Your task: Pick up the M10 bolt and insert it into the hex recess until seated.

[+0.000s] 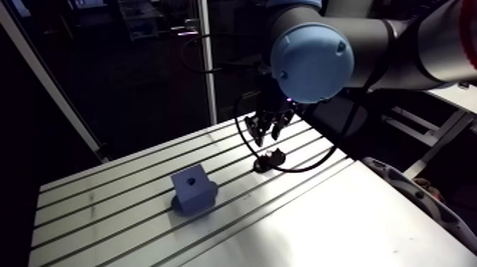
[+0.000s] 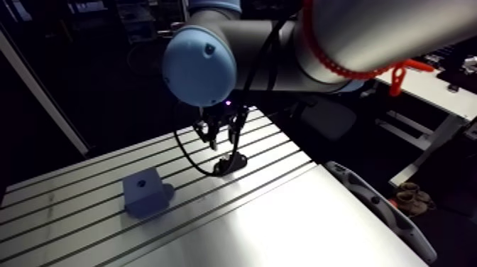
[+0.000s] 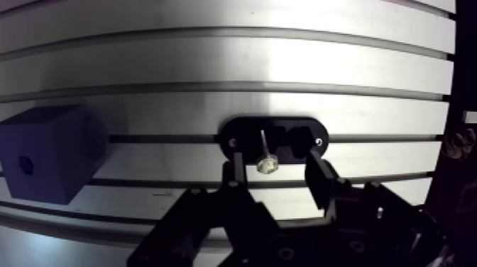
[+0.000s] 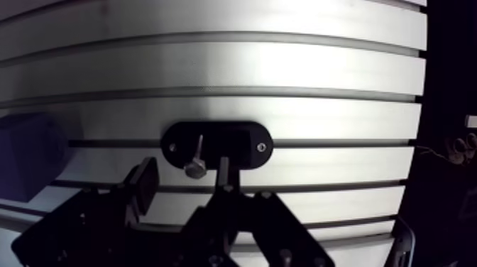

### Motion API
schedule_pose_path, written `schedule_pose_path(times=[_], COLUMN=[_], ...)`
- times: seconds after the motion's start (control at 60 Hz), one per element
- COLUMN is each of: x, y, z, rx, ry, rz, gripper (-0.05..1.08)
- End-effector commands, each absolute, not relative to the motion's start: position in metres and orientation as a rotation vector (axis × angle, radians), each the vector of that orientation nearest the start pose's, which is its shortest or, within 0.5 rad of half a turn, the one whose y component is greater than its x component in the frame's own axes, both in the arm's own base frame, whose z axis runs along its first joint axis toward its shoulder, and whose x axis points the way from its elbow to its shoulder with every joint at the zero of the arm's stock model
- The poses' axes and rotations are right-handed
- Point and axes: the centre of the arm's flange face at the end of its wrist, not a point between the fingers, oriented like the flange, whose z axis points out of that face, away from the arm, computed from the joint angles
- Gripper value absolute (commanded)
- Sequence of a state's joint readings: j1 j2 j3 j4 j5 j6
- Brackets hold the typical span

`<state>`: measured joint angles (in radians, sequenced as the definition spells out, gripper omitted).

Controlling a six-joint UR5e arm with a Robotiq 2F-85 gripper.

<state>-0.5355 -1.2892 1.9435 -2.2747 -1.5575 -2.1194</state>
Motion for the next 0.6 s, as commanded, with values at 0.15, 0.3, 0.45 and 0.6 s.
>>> schedule_pose_path(times=[0.15,0.3,0.45,0.6], x=[-0.527,-0.526,-0.526,-0.527], y=[0.157,0.156,0.157,0.157], z=[0.227,0.222,0.222,0.223], rx=[-0.021,-0.018,-0.016,-0.016], ry=[3.177,3.167,3.168,3.171], rz=[0.018,0.011,0.012,0.015], gripper=[0.47,0.47,0.48,0.49])
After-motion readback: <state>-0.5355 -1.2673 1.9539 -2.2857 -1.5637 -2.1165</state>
